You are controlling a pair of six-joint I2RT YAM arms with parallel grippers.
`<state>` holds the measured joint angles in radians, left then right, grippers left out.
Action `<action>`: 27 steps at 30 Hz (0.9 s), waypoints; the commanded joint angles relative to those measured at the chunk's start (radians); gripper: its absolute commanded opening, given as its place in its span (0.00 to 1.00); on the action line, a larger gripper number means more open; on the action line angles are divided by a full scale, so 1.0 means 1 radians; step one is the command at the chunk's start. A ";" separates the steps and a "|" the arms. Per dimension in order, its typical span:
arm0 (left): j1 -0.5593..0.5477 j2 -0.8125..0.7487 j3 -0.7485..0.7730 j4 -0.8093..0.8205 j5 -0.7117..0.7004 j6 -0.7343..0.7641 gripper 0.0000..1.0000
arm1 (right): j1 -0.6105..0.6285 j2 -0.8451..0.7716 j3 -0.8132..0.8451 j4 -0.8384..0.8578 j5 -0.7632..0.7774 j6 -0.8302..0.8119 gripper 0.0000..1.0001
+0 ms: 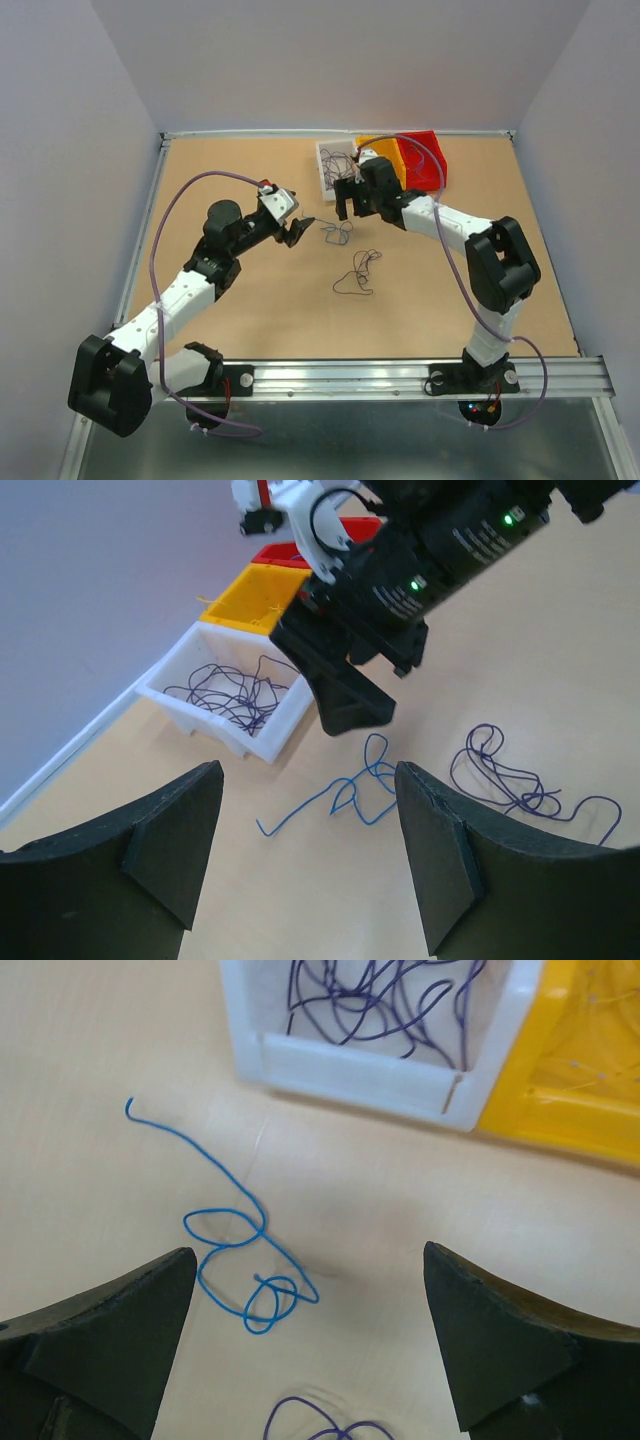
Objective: Untangle the cables
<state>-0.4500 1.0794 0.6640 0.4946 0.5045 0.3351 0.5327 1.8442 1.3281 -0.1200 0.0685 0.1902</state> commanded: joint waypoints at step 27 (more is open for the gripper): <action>0.077 -0.042 -0.003 0.105 -0.026 -0.074 0.81 | 0.190 0.274 0.086 -0.064 0.252 0.051 0.60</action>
<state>-0.3748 1.0580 0.6636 0.5358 0.4728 0.2699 0.7109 2.0686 1.3796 -0.1204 0.2470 0.2111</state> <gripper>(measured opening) 0.811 0.659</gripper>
